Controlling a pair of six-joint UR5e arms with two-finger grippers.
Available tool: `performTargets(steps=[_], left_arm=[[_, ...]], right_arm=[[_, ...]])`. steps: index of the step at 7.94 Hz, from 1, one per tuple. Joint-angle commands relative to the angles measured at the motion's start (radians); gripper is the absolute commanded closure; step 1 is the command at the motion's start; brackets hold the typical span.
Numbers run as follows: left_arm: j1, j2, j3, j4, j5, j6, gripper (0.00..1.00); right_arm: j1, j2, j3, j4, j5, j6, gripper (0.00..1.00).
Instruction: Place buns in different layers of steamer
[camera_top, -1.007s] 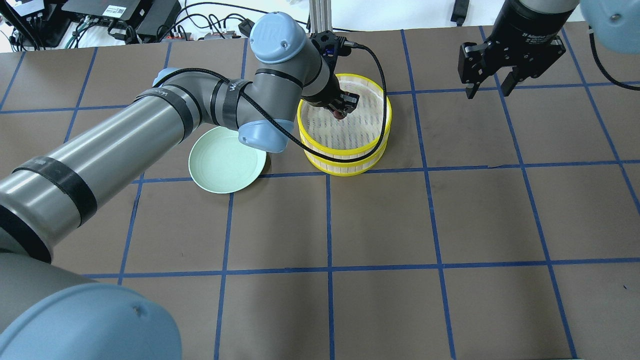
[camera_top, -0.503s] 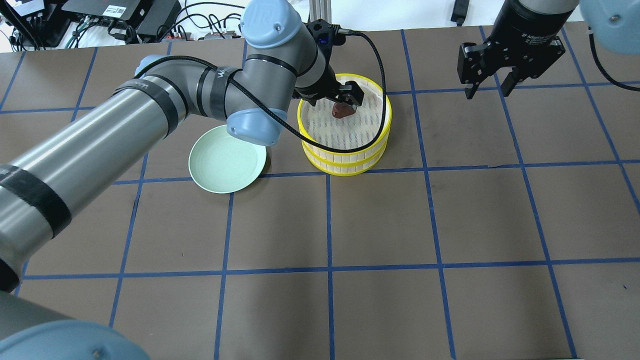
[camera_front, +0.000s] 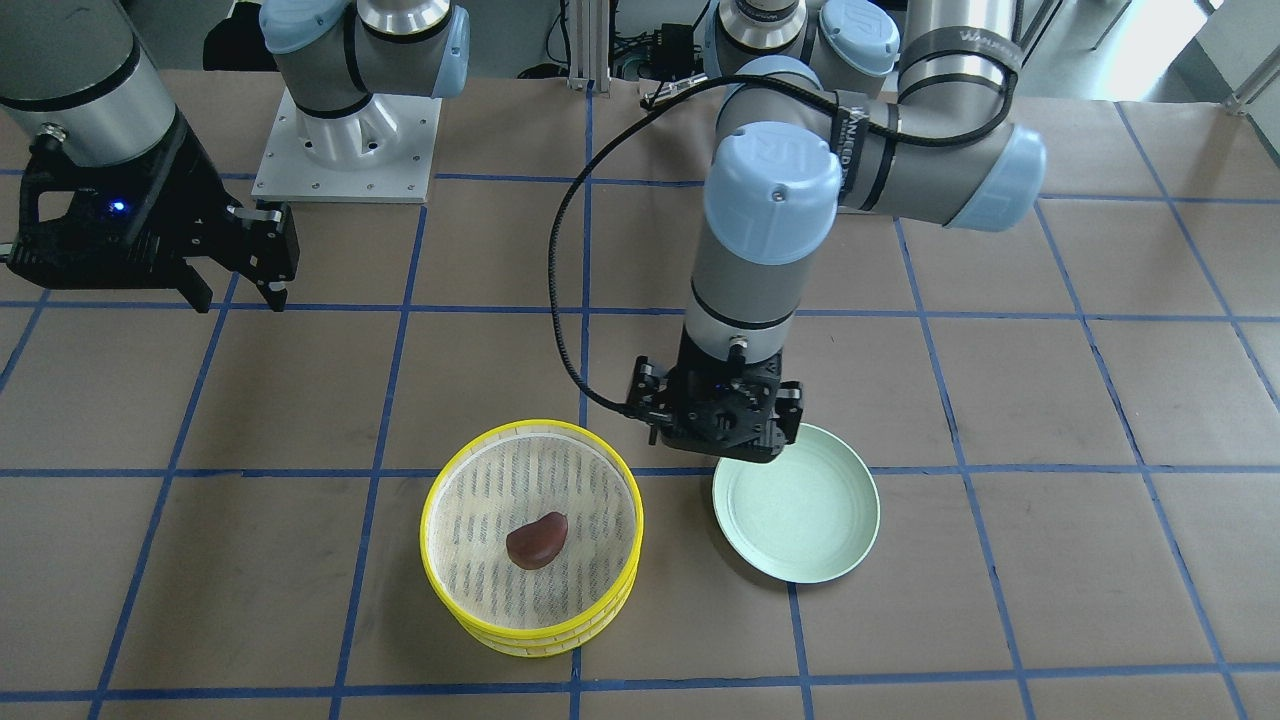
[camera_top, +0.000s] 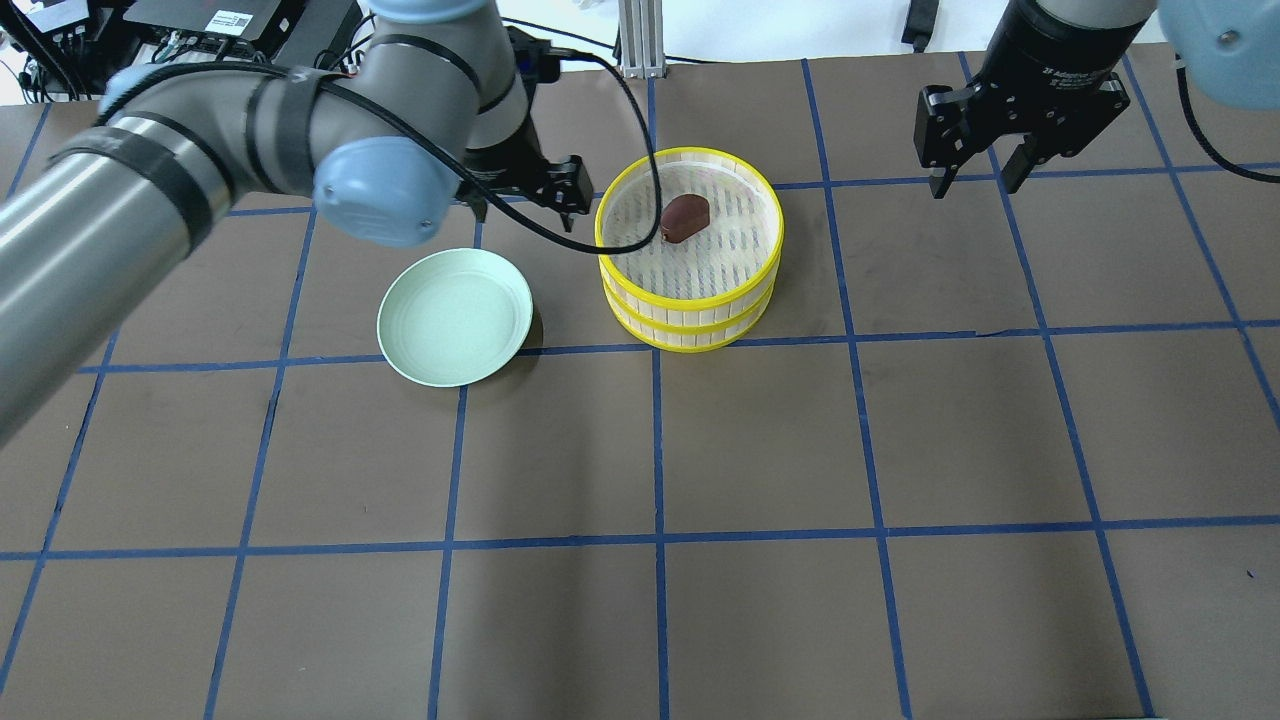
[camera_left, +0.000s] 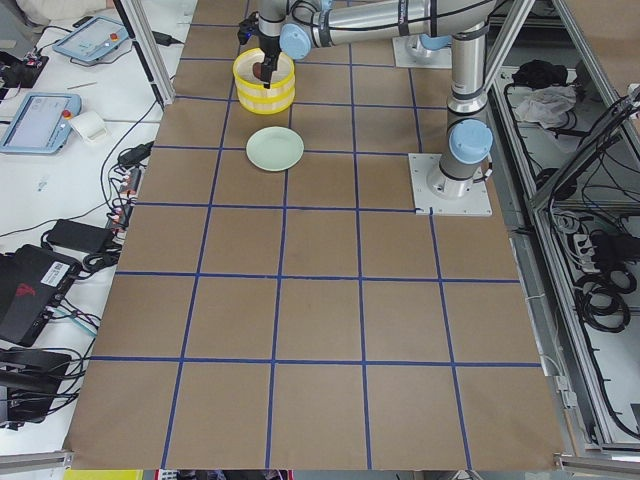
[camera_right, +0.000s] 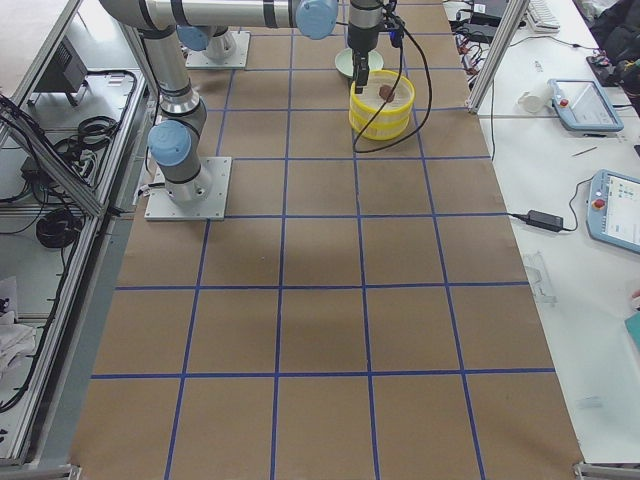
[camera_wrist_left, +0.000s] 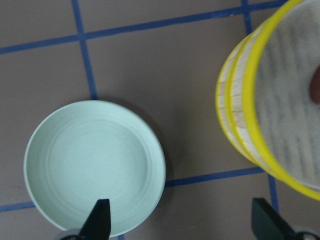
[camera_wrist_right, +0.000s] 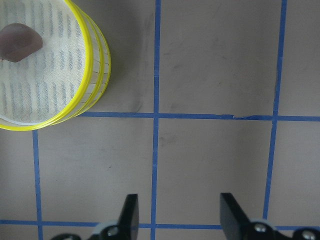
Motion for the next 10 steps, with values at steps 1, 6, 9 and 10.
performTargets(steps=[1, 6, 9, 10], left_arm=[[0.176, 0.109, -0.009, -0.246, 0.011, 0.007, 0.00], [0.183, 0.287, -0.009, -0.446, -0.004, -0.005, 0.00], [0.171, 0.293, -0.014, -0.451, -0.009, 0.001, 0.00], [0.172, 0.294, -0.023, -0.451, -0.012, 0.001, 0.00]], right_arm=[[0.001, -0.002, 0.001, 0.001, 0.003, 0.003, 0.33], [0.050, -0.002, -0.002, -0.005, 0.004, 0.030, 0.00], [0.072, -0.002, 0.000, -0.005, 0.014, 0.040, 0.00], [0.083, 0.002, 0.001, -0.007, 0.014, 0.040, 0.00]])
